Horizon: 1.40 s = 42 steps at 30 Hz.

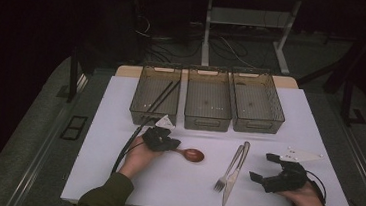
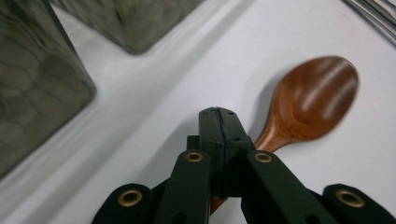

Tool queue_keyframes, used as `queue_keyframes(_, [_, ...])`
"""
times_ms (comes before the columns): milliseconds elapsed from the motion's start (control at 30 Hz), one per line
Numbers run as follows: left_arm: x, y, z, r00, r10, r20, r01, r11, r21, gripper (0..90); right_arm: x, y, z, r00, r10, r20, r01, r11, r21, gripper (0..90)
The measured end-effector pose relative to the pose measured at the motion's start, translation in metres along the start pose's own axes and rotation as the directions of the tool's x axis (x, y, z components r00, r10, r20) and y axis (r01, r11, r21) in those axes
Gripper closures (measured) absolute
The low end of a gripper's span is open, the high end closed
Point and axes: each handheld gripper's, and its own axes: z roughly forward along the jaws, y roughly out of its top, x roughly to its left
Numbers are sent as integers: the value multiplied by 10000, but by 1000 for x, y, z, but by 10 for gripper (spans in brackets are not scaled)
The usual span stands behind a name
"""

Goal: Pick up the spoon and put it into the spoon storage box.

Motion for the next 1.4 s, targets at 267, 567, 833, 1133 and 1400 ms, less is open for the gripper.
queue_keyframes(267, [-11,-9,-11,9999,-73,146,68,9994,328,888,0,0,-1,10000,31,11,-31,10000,3,10])
queue_keyframes(567, [-10,-9,-14,9995,-188,248,191,9998,-110,879,0,0,-1,10000,15,12,-15,10000,-10,10])
queue_keyframes(833, [-14,2,-19,9988,-208,447,256,9936,-1099,687,-1,0,-1,10000,13,-2,-13,10000,9,10])
queue_keyframes(1133, [-22,15,-9,9911,-324,1294,532,9856,-1606,403,-1,0,-1,10000,59,10,-59,10000,1,10])
queue_keyframes(1400, [-28,26,9,9899,198,1404,-28,9928,-1201,326,-1,0,-1,10000,59,28,-60,10000,13,10])
